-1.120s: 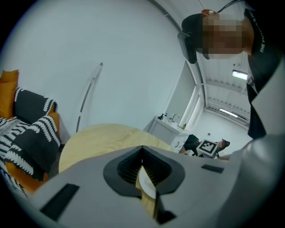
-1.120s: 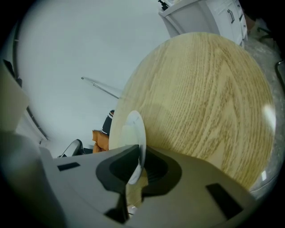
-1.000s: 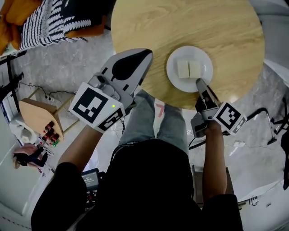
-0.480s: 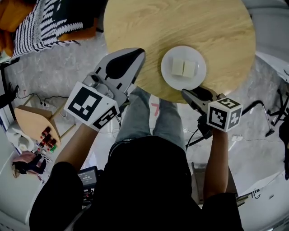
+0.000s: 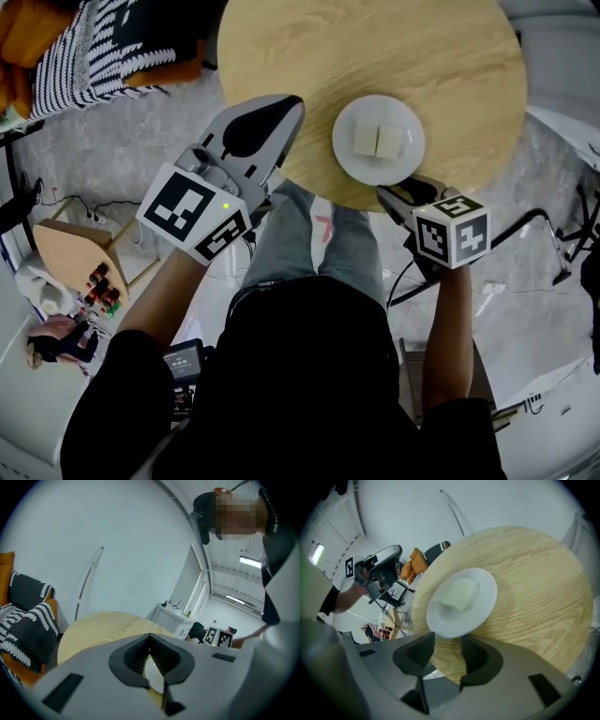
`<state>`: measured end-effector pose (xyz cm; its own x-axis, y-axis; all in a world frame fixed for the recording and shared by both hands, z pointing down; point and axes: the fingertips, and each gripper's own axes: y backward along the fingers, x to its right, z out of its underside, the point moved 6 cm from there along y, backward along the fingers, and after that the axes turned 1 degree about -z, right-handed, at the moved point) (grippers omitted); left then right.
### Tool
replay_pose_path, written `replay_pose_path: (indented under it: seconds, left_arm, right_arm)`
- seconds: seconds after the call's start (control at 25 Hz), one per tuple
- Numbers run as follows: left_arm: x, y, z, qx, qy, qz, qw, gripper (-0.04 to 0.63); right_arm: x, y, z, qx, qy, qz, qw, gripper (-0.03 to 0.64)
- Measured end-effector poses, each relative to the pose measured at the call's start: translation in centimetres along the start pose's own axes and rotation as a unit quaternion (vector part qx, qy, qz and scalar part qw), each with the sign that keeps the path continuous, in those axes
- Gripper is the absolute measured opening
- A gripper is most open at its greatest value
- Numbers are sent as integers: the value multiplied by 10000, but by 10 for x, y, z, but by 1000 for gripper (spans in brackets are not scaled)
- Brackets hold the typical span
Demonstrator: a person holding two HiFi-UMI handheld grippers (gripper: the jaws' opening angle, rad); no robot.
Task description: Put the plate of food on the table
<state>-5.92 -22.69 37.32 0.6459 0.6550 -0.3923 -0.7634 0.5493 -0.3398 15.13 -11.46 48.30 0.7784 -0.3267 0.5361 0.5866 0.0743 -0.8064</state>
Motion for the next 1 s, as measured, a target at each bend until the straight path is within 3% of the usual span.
replay_pose_path:
  seconds: [0.4, 0.64, 1.0]
  left_arm:
    - [7, -5, -9, 82, 58, 65, 9999, 6]
    - [11, -3, -18, 143, 58, 115, 9998, 6]
    - [19, 1, -38, 272, -61, 123, 9995, 6]
  right_arm:
    - [-4, -6, -3, -258, 105, 531, 9982, 186]
    - [-1, -6, -2, -244, -102, 301, 9992, 186]
    - [1, -7, -2, -452, 128, 245, 9986, 183]
